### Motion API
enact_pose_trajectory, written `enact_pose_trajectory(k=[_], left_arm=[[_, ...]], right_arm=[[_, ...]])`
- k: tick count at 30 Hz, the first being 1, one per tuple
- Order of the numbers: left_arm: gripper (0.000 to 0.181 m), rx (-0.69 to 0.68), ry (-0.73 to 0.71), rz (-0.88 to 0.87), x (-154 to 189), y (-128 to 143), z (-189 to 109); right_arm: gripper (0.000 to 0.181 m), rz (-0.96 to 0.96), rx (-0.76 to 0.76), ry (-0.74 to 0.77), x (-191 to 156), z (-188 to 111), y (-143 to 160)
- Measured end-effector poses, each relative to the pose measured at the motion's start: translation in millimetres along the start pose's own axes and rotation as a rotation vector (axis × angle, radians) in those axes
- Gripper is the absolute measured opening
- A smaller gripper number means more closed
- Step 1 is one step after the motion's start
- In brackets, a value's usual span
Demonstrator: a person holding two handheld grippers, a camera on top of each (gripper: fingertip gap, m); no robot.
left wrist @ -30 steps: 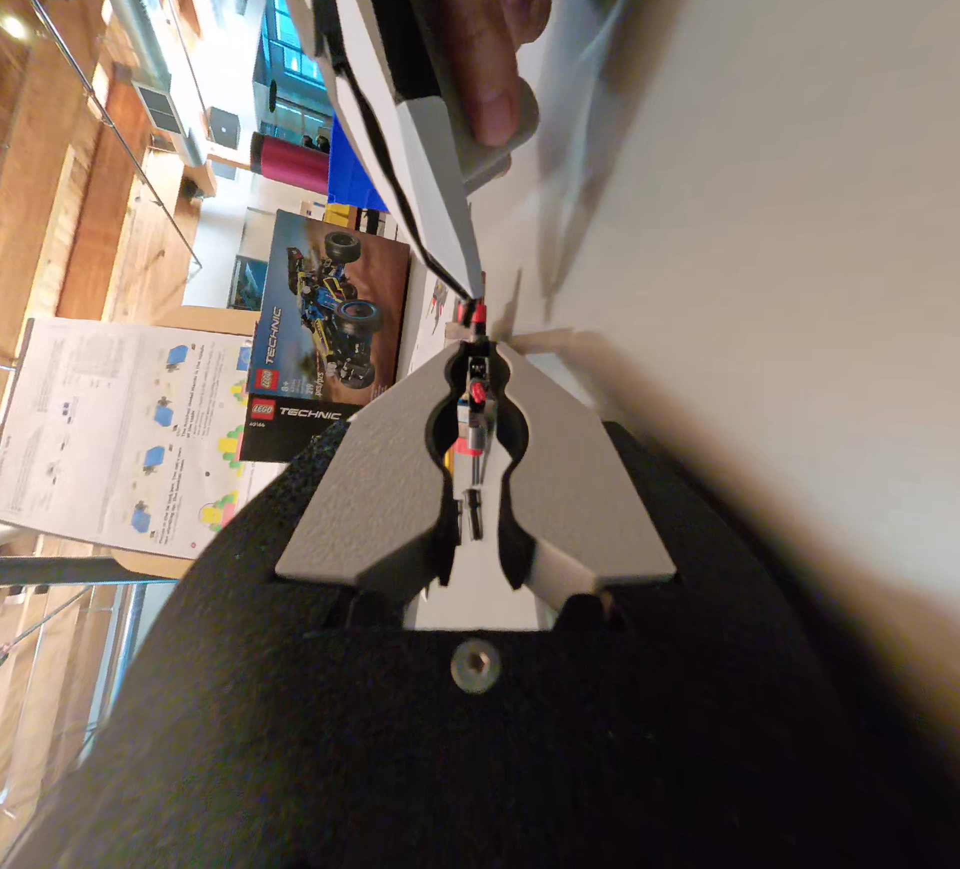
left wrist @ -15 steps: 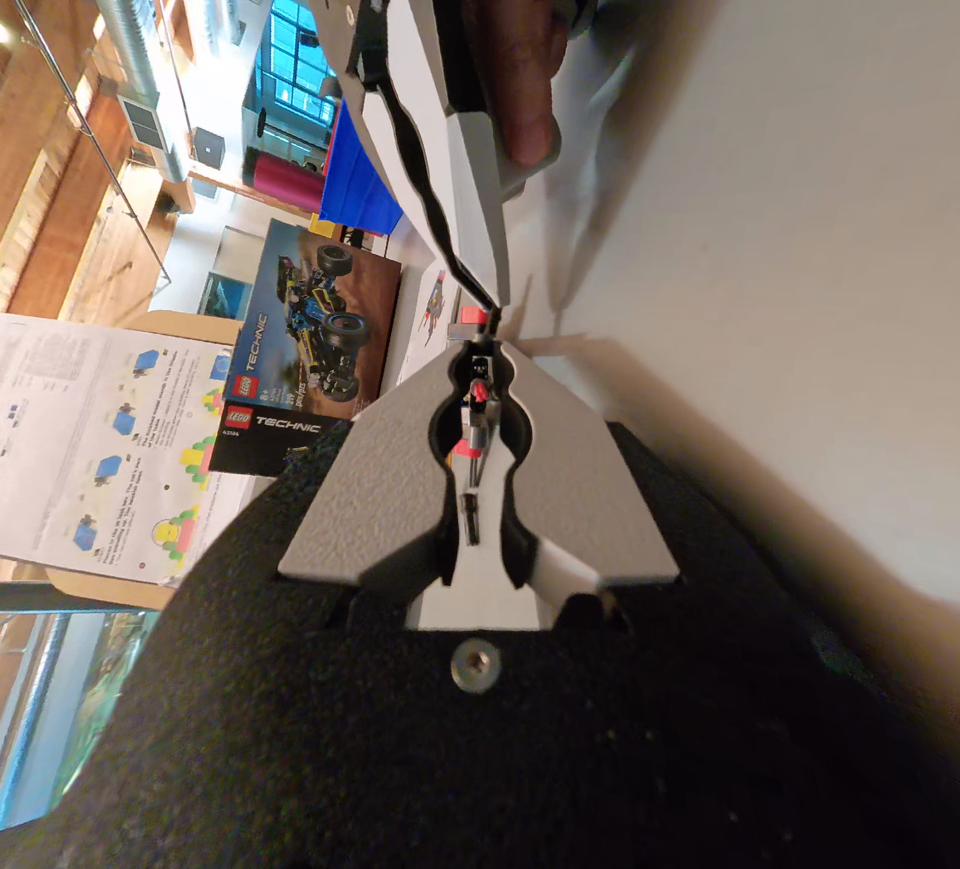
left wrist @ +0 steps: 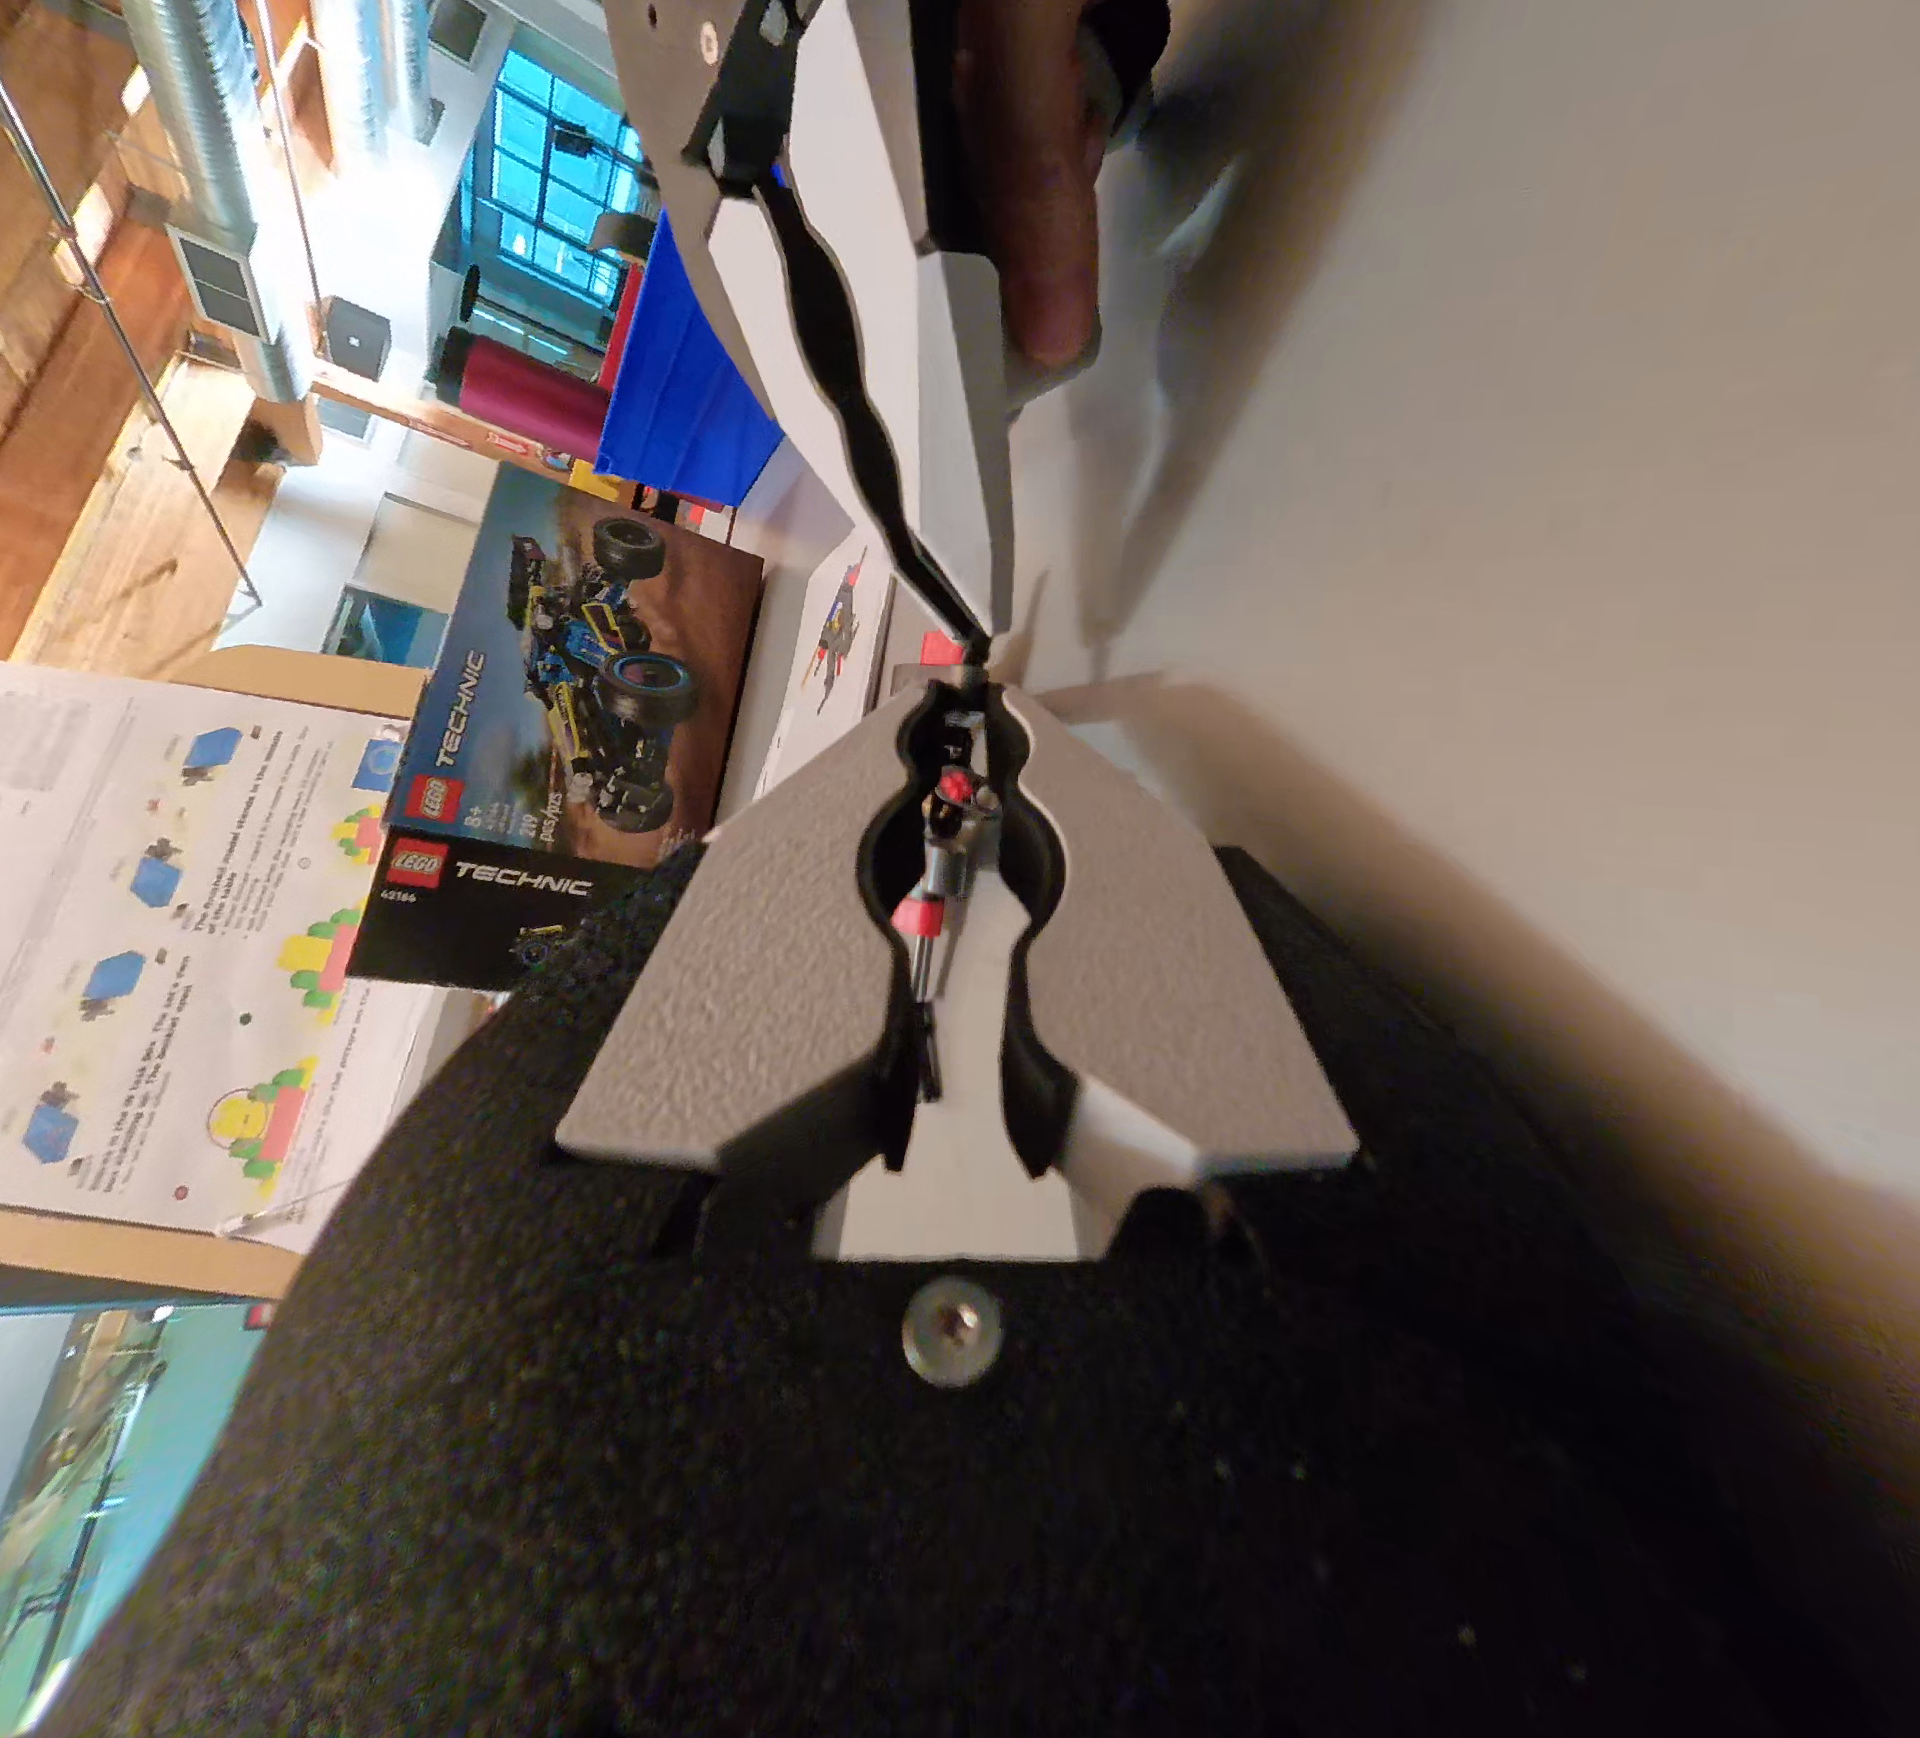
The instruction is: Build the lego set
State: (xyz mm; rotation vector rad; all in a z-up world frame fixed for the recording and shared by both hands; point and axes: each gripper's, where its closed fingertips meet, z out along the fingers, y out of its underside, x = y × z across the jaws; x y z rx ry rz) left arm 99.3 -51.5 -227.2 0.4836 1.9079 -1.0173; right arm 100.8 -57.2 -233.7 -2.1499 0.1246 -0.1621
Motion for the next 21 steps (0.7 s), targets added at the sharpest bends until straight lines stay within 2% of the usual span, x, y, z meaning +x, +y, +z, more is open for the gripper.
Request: enact_pose_trajectory(k=[11, 15, 21], left_arm=[[0.006, -0.036, 0.001, 0.078, 3, 10, -1], [0.006, -0.050, 0.015, 0.119, 8, 10, 0], [0.006, -0.037, 0.035, 0.097, 9, 10, 2]], right_arm=[[0.002, -0.260, -0.029, 0.145, 4, 9, -1], [0.002, -0.284, -0.054, 0.158, 2, 10, 2], [0.001, -0.178, 0.041, 0.136, -2, 13, -17]])
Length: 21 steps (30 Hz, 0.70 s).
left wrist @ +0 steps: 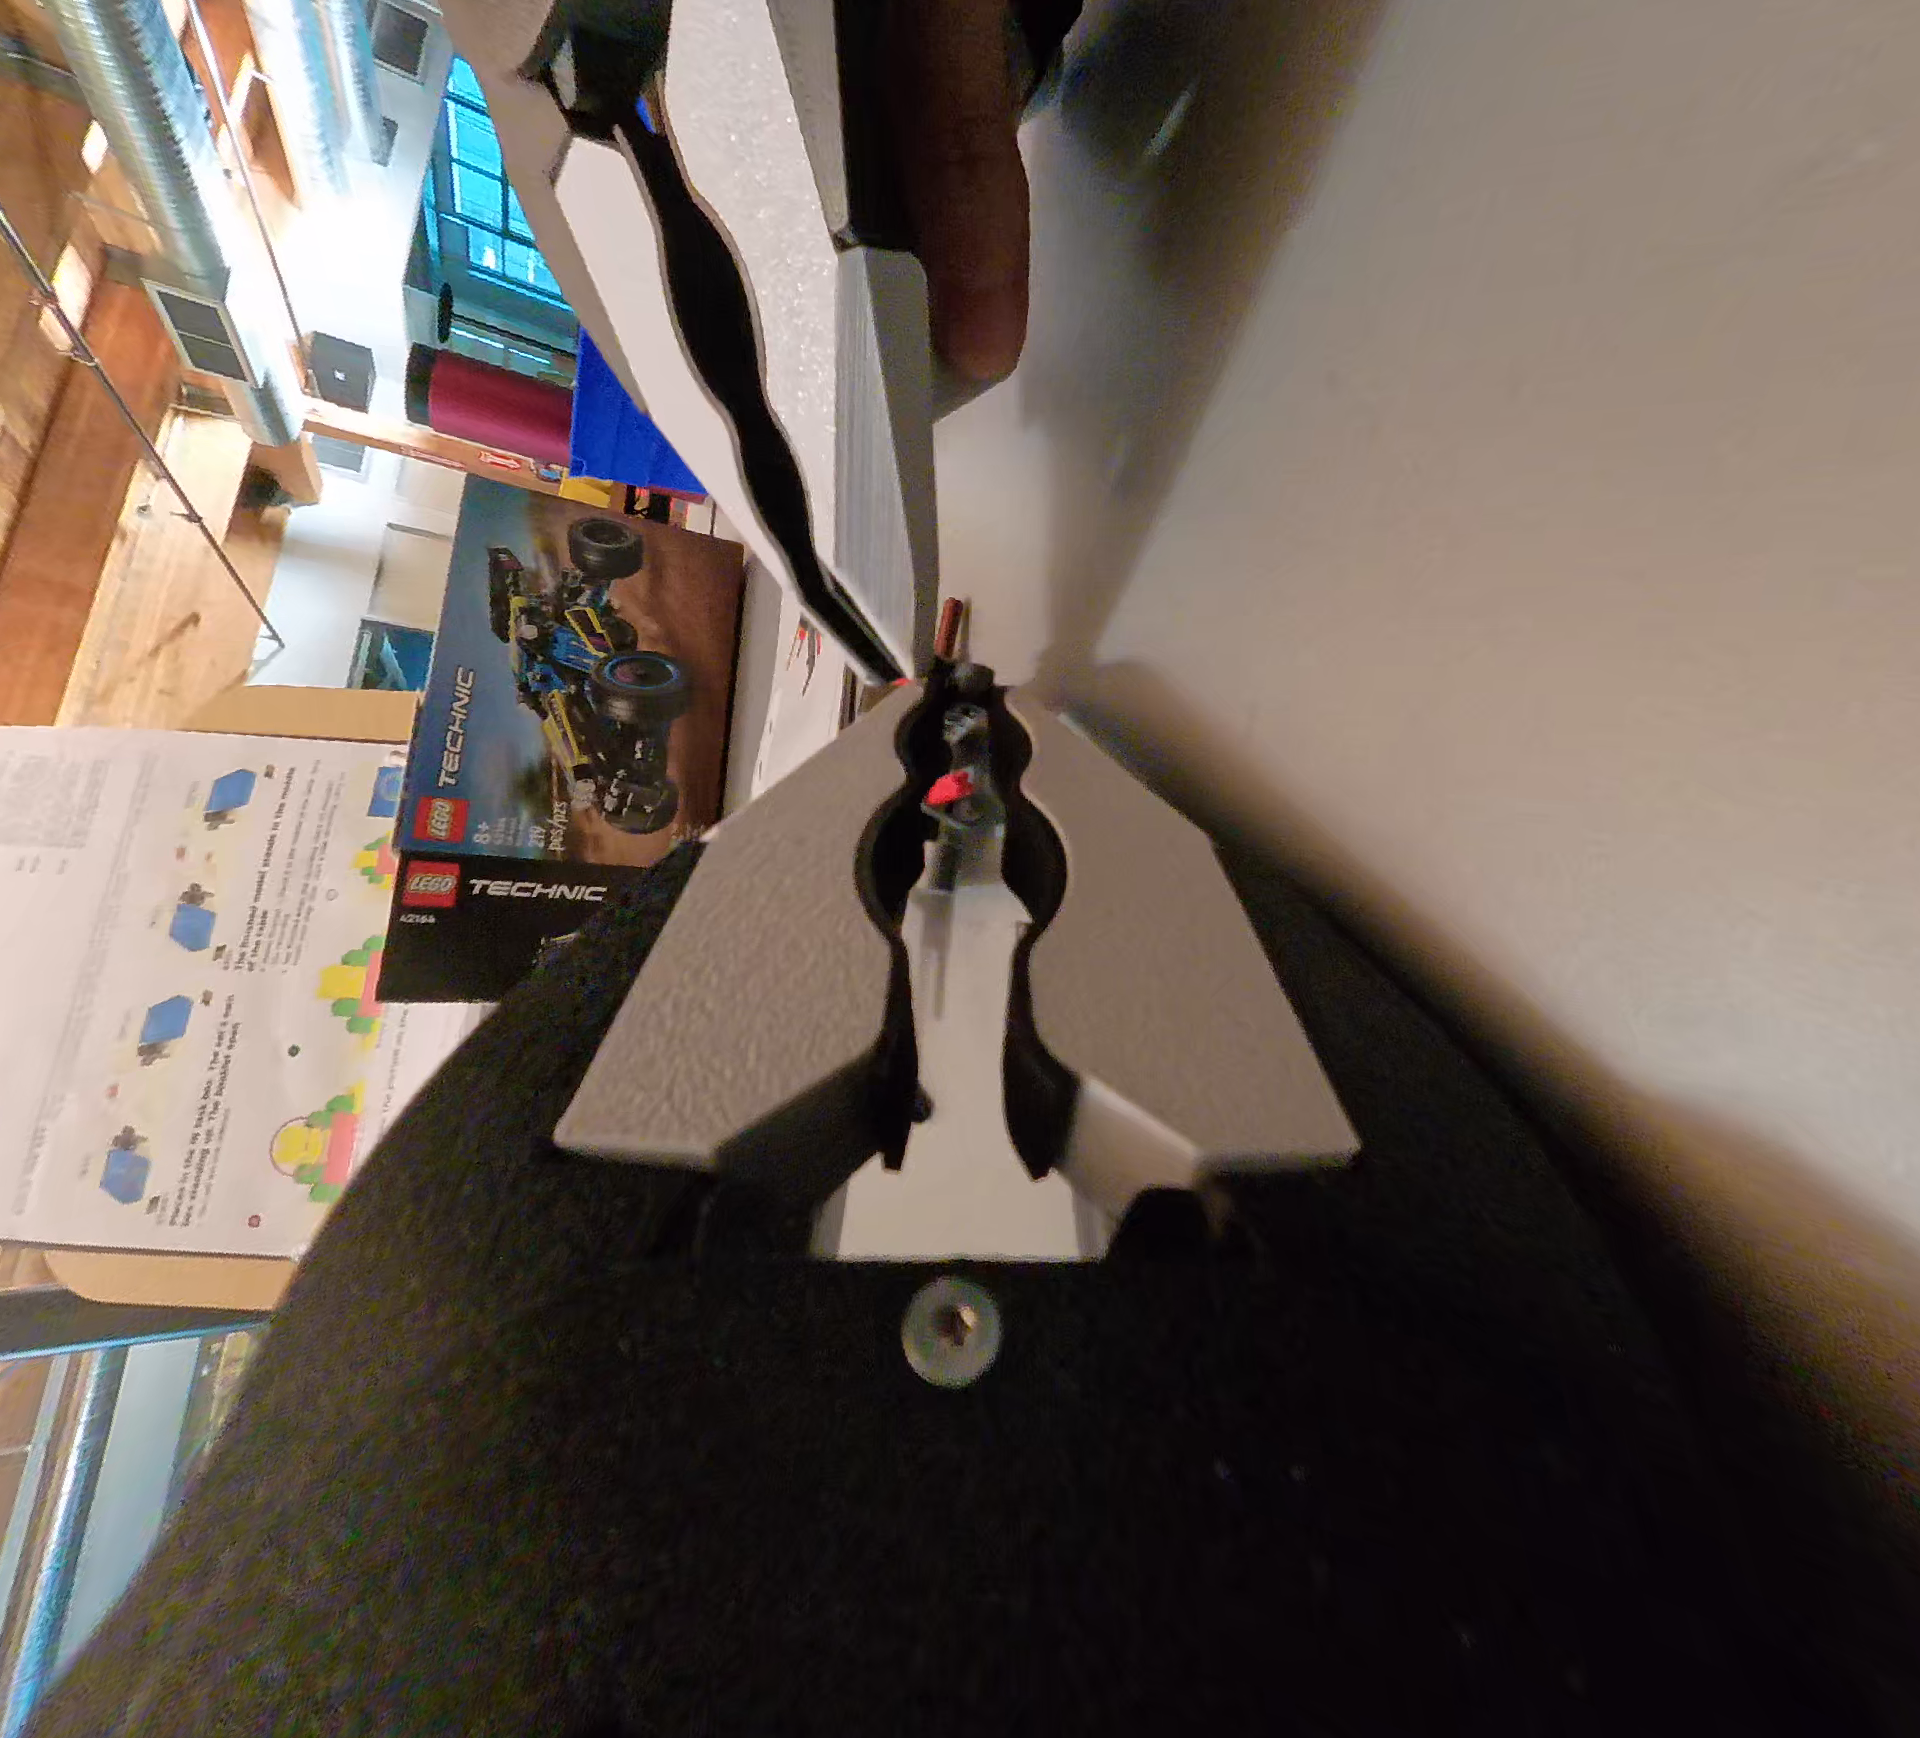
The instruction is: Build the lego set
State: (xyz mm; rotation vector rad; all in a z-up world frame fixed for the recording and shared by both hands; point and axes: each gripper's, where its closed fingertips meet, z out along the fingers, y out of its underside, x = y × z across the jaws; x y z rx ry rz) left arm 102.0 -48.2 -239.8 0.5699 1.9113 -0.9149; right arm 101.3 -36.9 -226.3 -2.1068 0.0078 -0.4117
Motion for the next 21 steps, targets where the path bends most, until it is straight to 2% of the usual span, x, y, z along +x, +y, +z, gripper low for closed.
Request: enact_pose_trajectory(k=[5, 7, 13, 15, 21], left_arm=[[0.005, 0.002, -0.029, 0.010, -4, 0, -1], [0.005, -0.001, -0.044, 0.019, -5, 0, -1], [0.006, 0.008, -0.029, 0.005, -1, -4, -3], [0.006, 0.007, -0.030, -0.006, -2, -4, -4], [0.008, -0.025, -0.054, -0.014, -5, 1, -3]], right_arm=[[0.002, 0.021, -0.039, 0.005, 3, -2, 10], [0.003, 0.073, -0.106, -0.038, 0, -2, 22], [0.003, 0.200, -0.124, -0.080, -4, -11, 28], [0.003, 0.218, -0.198, -0.107, -9, -13, 41], [0.002, 0.232, -0.191, -0.097, -10, -12, 40]])
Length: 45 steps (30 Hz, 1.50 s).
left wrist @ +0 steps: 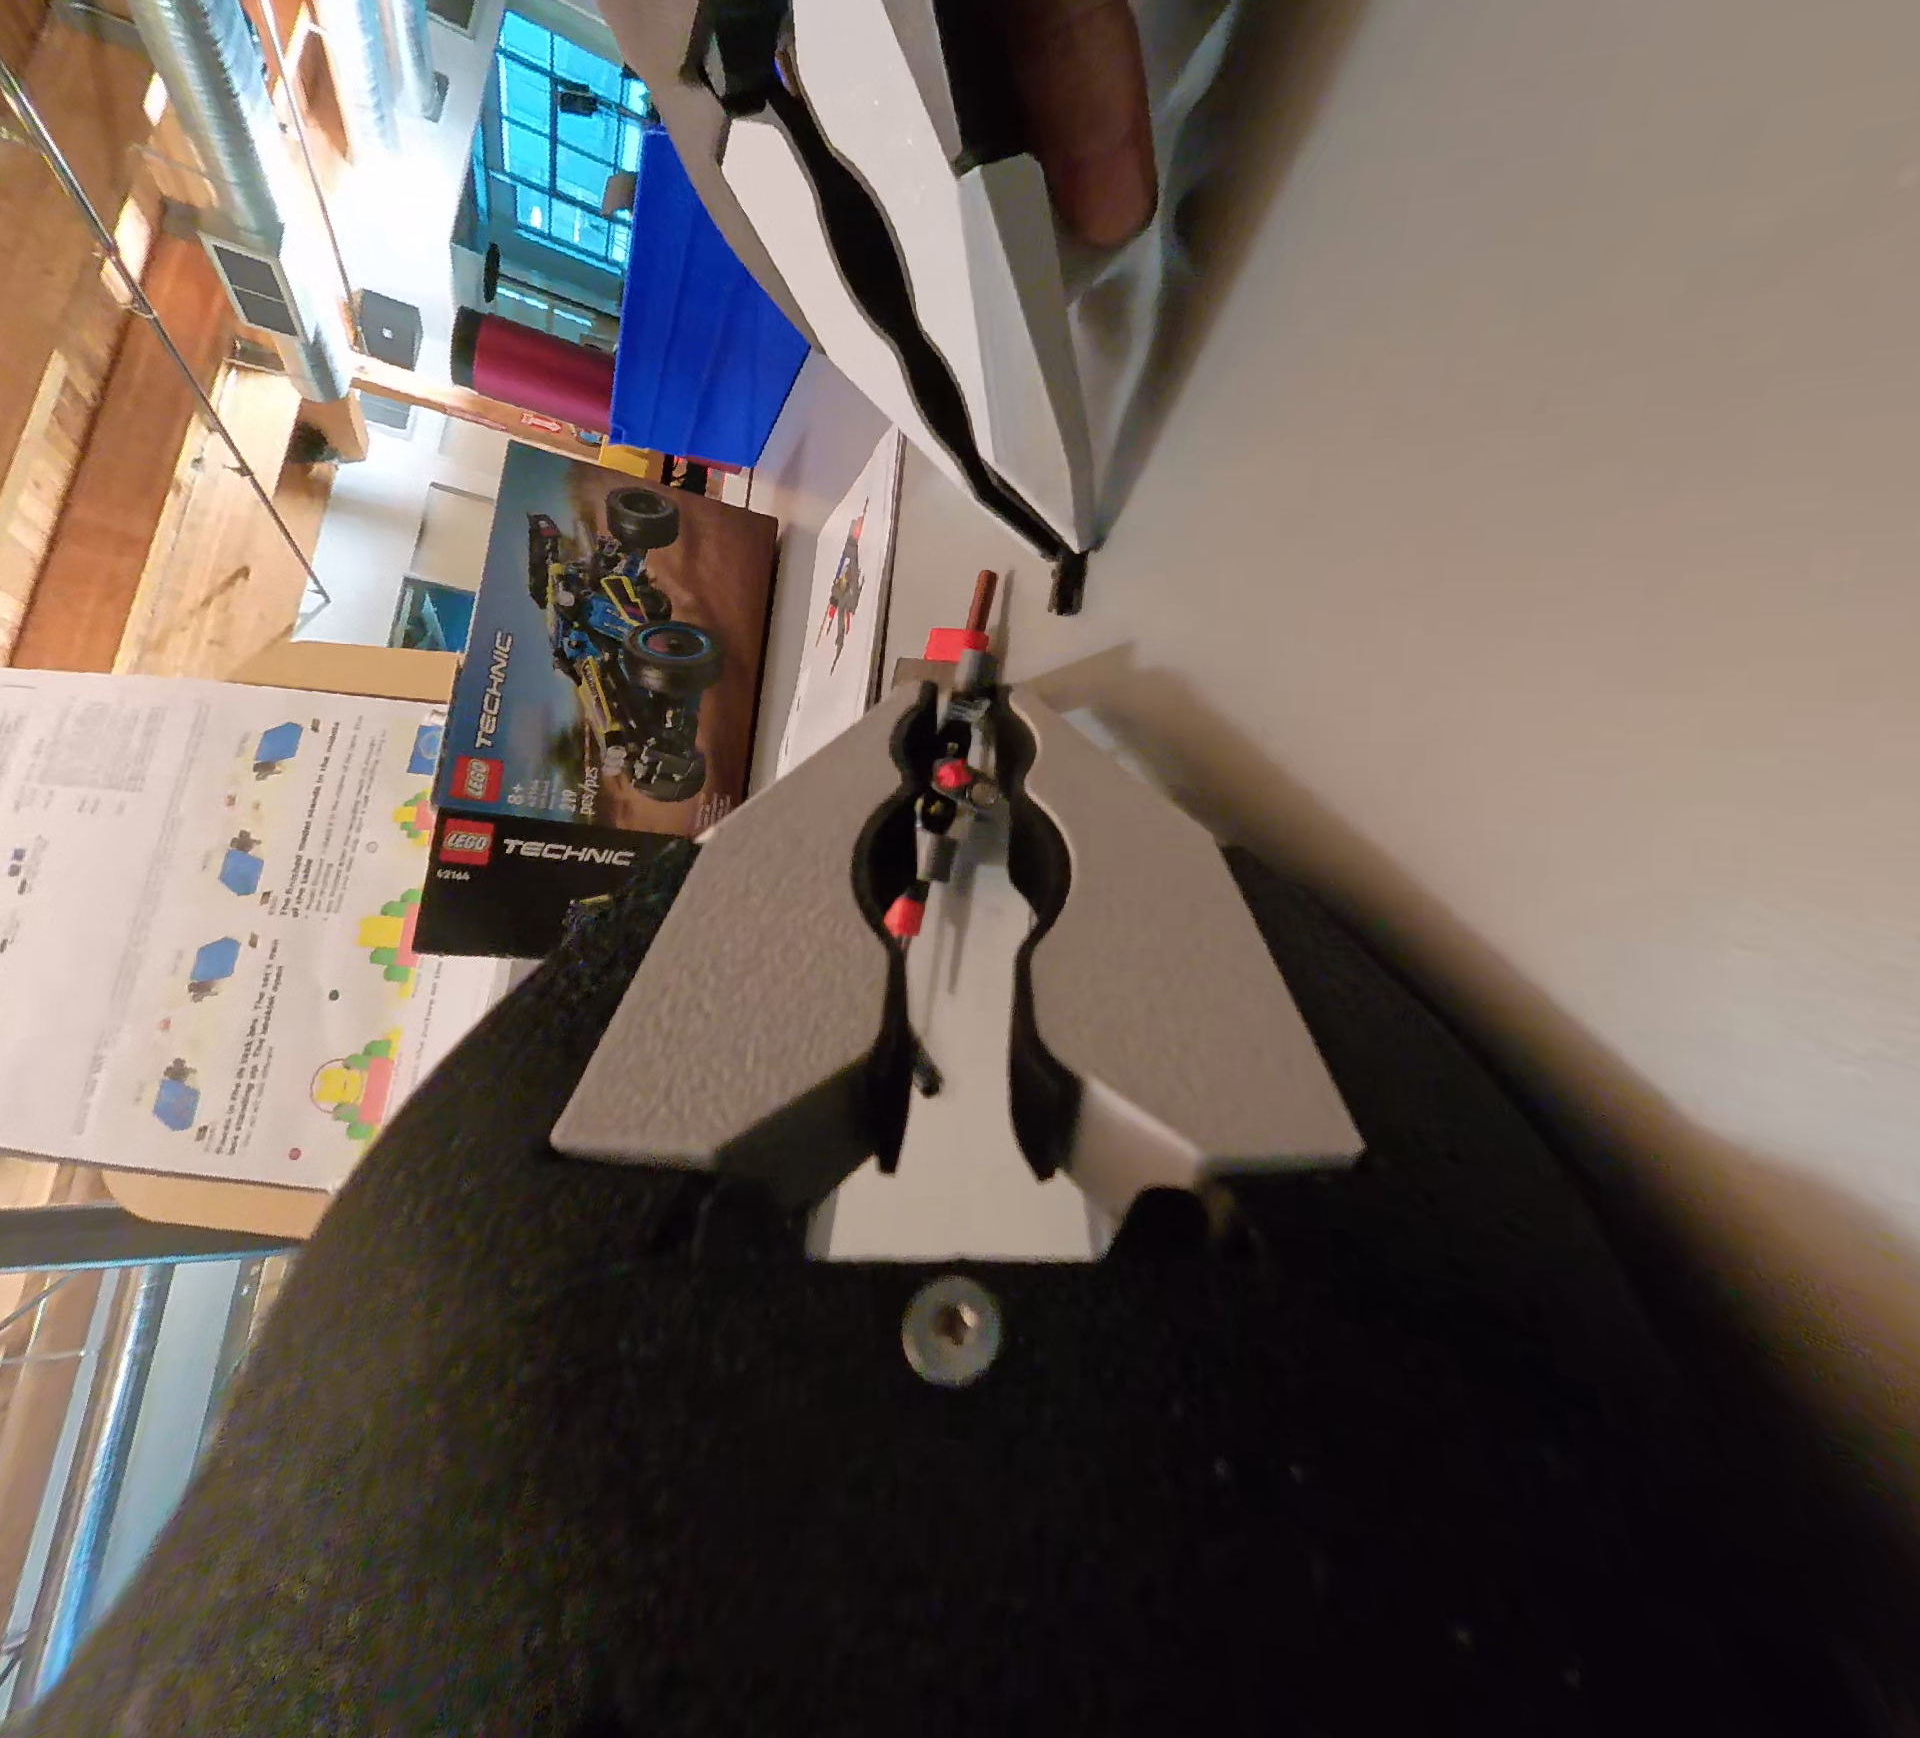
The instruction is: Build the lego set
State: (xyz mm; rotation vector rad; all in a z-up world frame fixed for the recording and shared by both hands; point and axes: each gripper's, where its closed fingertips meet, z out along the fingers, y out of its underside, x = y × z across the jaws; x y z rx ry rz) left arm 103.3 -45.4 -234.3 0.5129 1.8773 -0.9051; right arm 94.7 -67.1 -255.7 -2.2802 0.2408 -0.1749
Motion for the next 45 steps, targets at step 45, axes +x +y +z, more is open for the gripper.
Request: enact_pose_trajectory(k=[45], left_arm=[[0.004, 0.118, 0.033, 0.089, -19, -28, -24]], right_arm=[[0.038, -0.825, 0.231, 0.567, 4, -5, -59]])
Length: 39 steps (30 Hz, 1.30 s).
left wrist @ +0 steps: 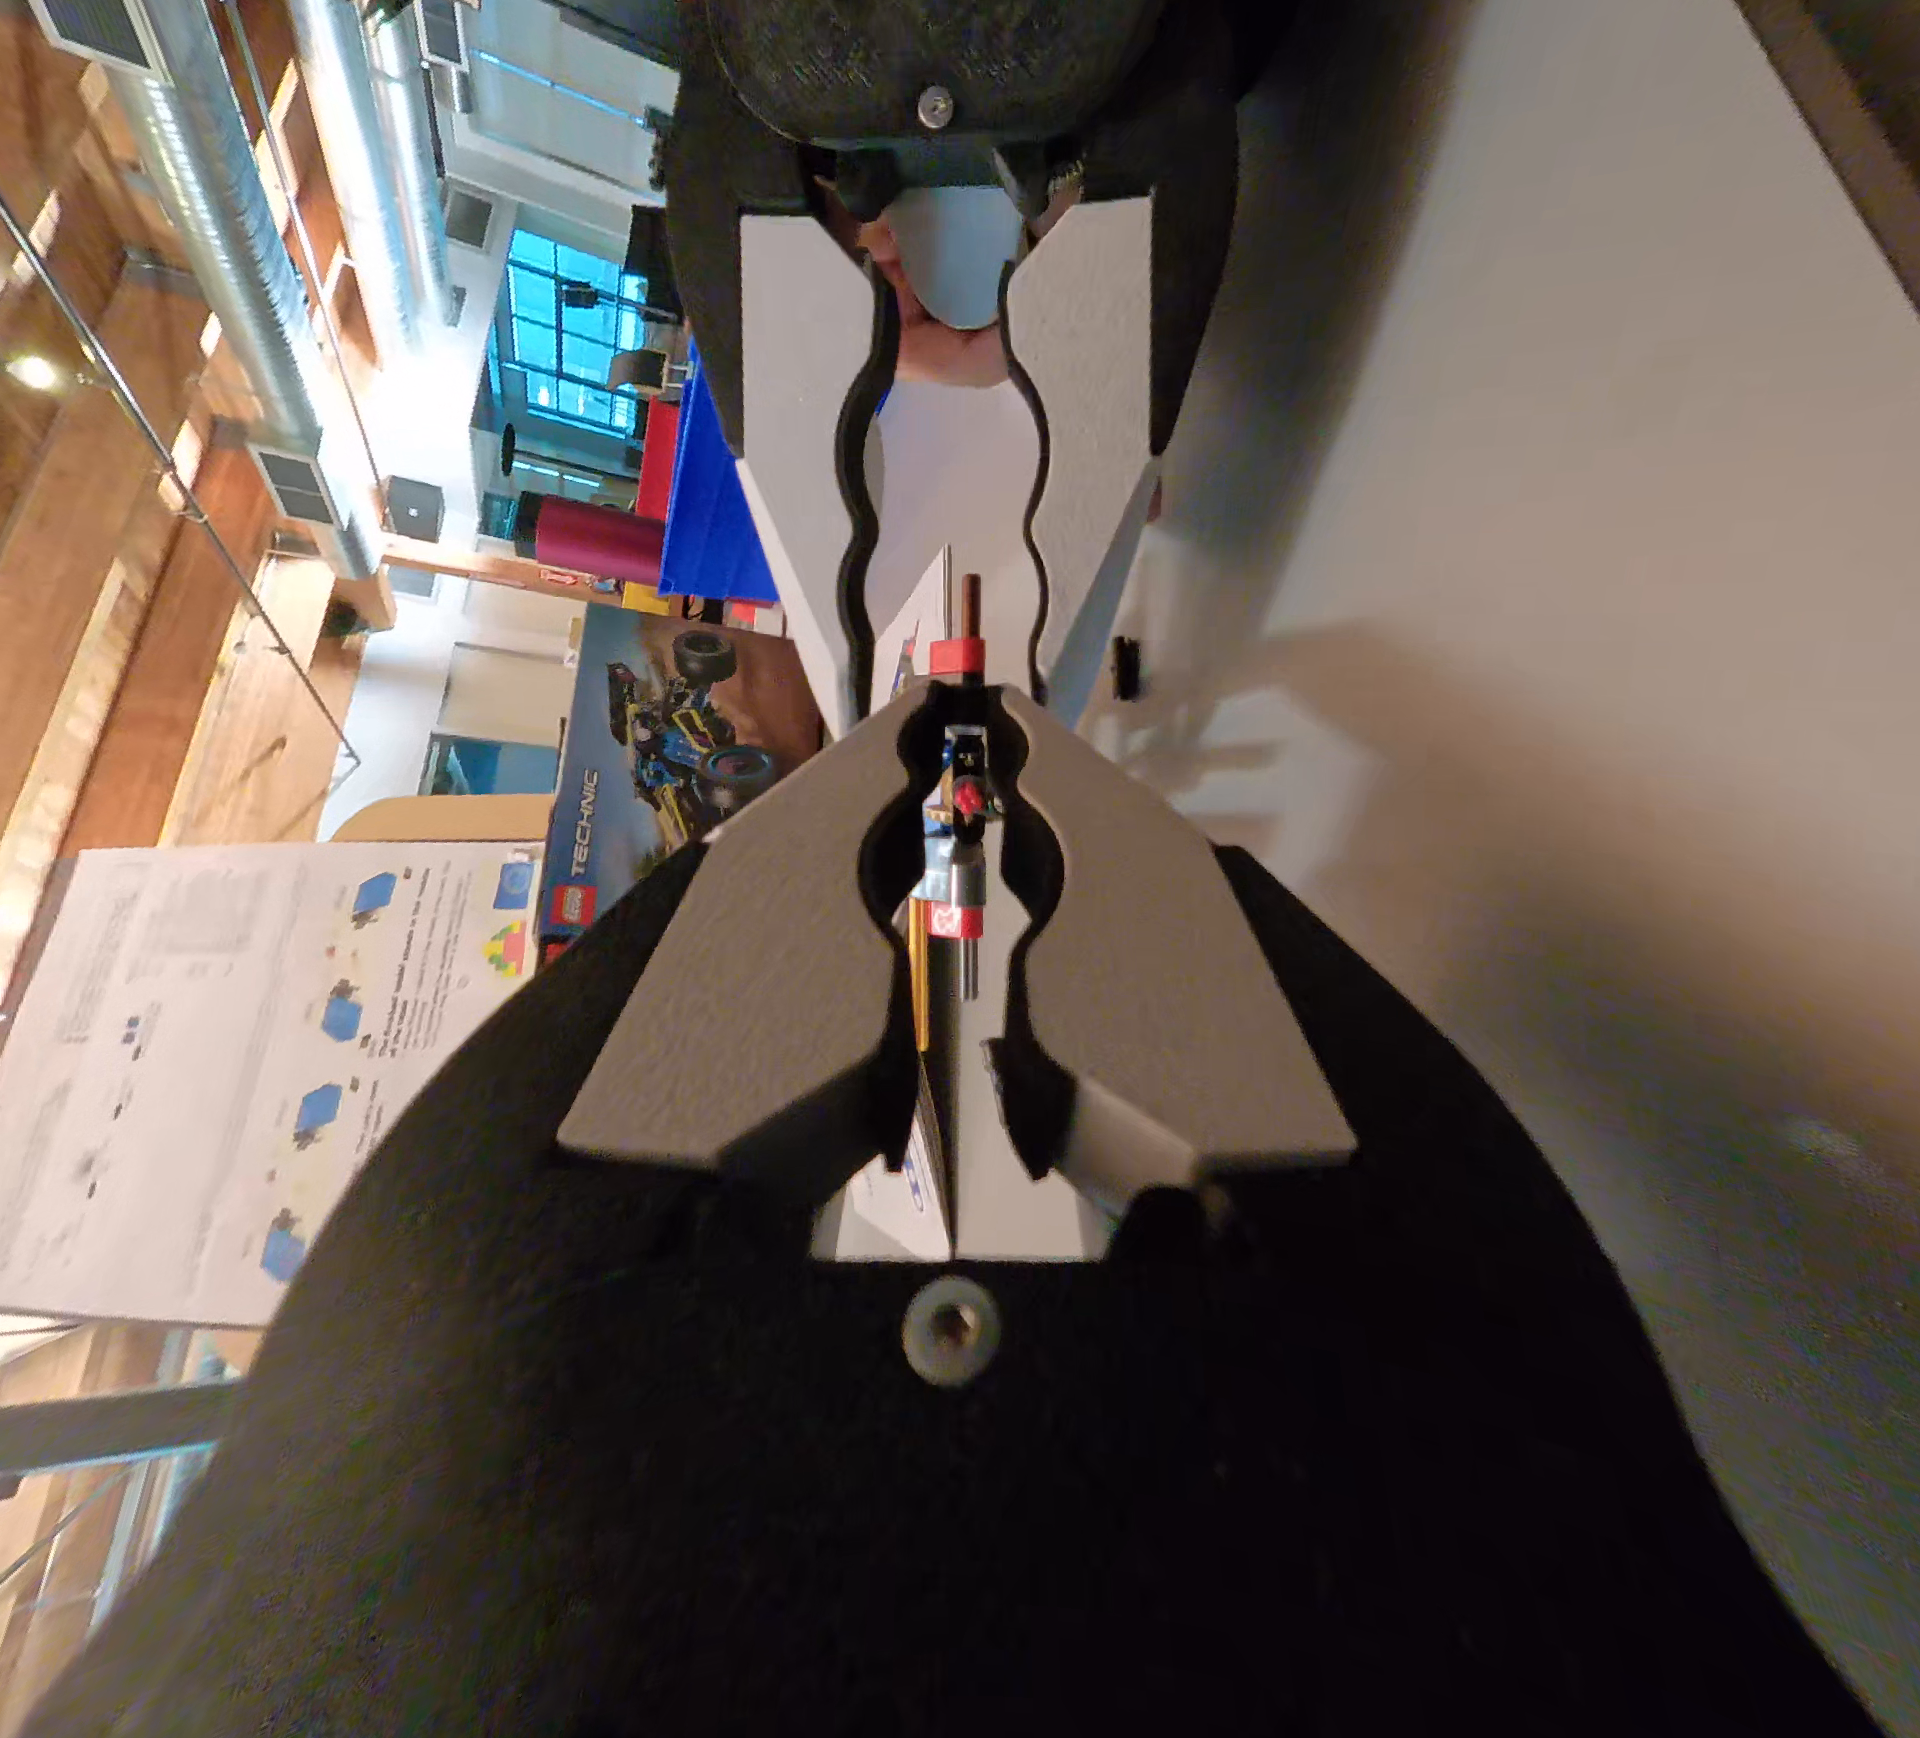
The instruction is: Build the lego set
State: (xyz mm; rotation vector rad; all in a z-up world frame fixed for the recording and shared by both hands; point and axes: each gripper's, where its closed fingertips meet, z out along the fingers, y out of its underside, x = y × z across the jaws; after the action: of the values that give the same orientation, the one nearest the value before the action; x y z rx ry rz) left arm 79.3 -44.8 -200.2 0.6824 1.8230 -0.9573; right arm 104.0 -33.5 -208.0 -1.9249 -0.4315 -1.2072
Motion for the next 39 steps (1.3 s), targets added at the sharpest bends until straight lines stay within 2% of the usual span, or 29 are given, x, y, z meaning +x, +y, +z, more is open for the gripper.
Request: enact_pose_trajectory(k=[2, 5, 13, 16, 19, 22, 31, 39], left_arm=[[0.004, 0.016, 0.012, -0.005, -2, -1, 1], [0.004, 0.037, 0.016, -0.024, -7, -4, 1], [0.005, 0.037, -0.013, -0.053, -13, -2, 1], [0.005, -0.021, -0.029, -0.065, -14, 1, 1], [0.016, -0.129, -0.026, -0.048, -11, 9, 5], [0.015, -0.204, -0.036, -0.003, -10, 15, 8], [0.007, -0.206, -0.039, -0.048, -6, 16, 10], [0.005, -0.111, -0.003, -0.007, -2, 11, 12]], right_arm=[[0.032, 0.006, 0.003, -0.008, -2, 1, -2], [0.009, -0.041, -0.058, 0.022, 2, 1, 8], [0.008, -0.035, -0.073, 0.057, 10, -1, 9], [0.007, -0.038, -0.095, 0.054, 9, 0, 12], [0.007, -0.032, -0.103, 0.033, 5, 2, 12], [0.007, -0.050, -0.117, 0.026, 3, 3, 12], [0.007, -0.071, -0.141, 0.021, 2, 4, 17], [0.007, -0.075, -0.121, 0.008, 0, 4, 16]])
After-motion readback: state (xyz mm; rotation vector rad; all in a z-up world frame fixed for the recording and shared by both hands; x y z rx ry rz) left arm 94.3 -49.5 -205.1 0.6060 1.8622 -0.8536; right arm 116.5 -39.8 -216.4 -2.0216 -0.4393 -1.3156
